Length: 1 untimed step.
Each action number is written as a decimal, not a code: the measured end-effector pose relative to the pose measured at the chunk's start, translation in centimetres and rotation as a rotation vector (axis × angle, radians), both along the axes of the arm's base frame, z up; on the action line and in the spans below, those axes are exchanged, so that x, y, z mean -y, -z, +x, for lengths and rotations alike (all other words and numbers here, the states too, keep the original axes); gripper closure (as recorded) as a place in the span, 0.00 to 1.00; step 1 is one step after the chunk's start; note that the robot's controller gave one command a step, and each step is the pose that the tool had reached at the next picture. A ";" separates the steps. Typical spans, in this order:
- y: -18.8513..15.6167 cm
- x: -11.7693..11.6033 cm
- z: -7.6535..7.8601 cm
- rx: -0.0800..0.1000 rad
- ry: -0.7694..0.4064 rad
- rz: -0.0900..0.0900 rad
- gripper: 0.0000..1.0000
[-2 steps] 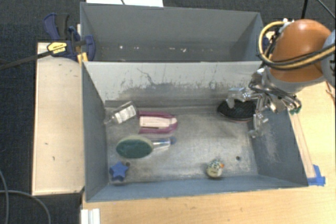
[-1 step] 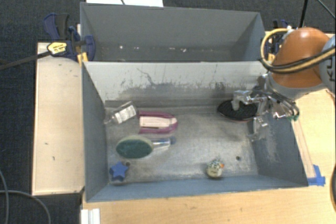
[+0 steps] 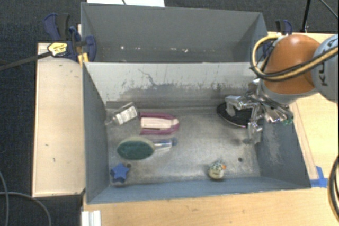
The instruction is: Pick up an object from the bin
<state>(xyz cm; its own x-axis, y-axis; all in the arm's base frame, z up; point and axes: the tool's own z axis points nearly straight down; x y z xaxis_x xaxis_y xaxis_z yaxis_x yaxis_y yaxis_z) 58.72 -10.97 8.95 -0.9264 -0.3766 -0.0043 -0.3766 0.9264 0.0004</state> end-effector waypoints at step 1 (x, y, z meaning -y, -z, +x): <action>1.4 3.0 0.9 0.016 0.389 0.007 0.00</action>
Offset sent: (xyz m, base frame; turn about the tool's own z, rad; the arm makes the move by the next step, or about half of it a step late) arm 0.0023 -0.0337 -0.0195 0.3909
